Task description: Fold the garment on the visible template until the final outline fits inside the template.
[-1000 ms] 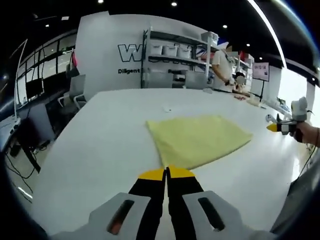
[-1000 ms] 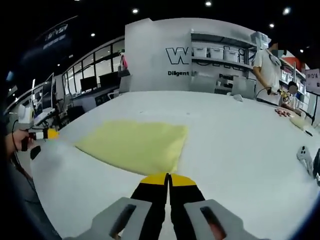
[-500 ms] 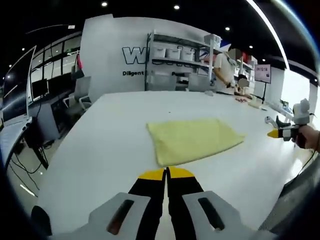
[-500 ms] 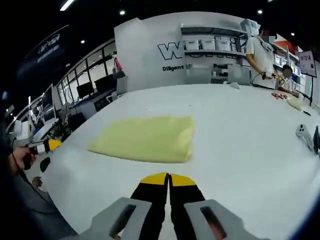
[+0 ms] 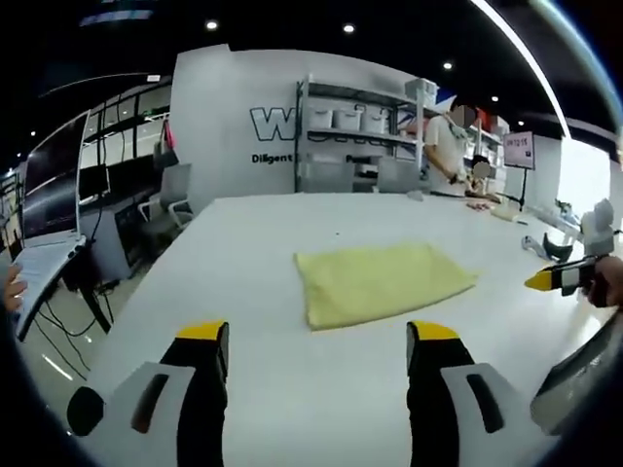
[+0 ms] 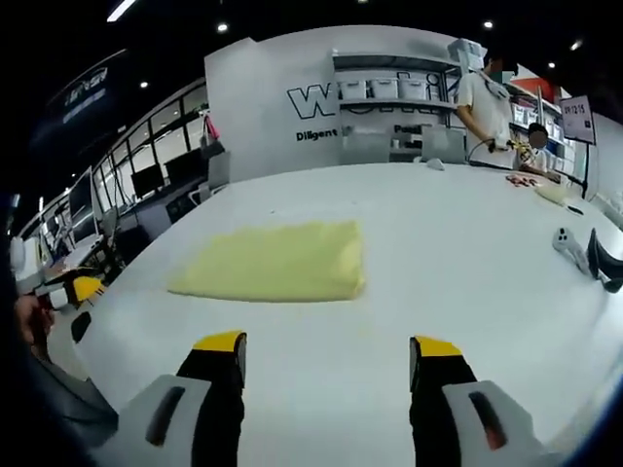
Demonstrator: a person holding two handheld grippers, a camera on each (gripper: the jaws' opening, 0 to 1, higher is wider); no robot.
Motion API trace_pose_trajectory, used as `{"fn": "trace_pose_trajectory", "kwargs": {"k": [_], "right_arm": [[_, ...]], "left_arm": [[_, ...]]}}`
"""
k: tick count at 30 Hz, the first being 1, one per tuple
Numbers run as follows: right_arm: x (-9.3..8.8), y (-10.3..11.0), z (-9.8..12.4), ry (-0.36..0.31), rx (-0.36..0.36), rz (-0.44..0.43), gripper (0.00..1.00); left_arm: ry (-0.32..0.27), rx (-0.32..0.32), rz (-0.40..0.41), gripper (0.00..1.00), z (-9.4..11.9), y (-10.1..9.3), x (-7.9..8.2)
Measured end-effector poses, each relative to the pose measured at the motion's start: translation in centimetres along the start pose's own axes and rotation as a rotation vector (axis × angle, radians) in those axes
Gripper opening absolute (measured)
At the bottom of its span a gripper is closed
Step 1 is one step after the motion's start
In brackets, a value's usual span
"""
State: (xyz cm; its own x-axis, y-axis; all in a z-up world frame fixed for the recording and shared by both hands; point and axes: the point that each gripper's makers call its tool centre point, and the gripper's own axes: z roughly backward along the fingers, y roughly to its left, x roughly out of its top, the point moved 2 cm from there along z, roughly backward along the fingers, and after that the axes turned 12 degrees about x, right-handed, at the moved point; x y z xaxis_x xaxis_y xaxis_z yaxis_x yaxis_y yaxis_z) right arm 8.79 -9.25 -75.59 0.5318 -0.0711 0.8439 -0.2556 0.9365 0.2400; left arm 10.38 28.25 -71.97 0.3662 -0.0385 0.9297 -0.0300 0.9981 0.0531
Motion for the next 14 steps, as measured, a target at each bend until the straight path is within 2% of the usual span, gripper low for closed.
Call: {"fn": "trace_pose_trajectory", "kwargs": {"k": [2, 4, 5, 9, 14], "right_arm": [[-0.03, 0.04, 0.27, -0.010, -0.008, 0.004, 0.82], [-0.03, 0.07, 0.33, -0.011, -0.010, 0.005, 0.90], [0.17, 0.07, 0.38, -0.021, -0.017, 0.013, 0.98], [0.56, 0.18, 0.42, -0.031, -0.015, 0.021, 0.99], [0.24, 0.78, 0.34, -0.008, 0.005, 0.024, 0.99]], "left_arm": [[-0.002, 0.020, 0.015, 0.91, 0.21, 0.36, 0.19], [0.003, 0.021, 0.022, 0.97, 0.34, 0.40, 0.23], [0.006, 0.031, 0.029, 0.99, 0.36, 0.54, 0.13], [0.033, 0.045, 0.023, 0.99, 0.44, 0.70, -0.20], [0.050, 0.034, 0.039, 0.99, 0.85, 0.40, -0.33]]}}
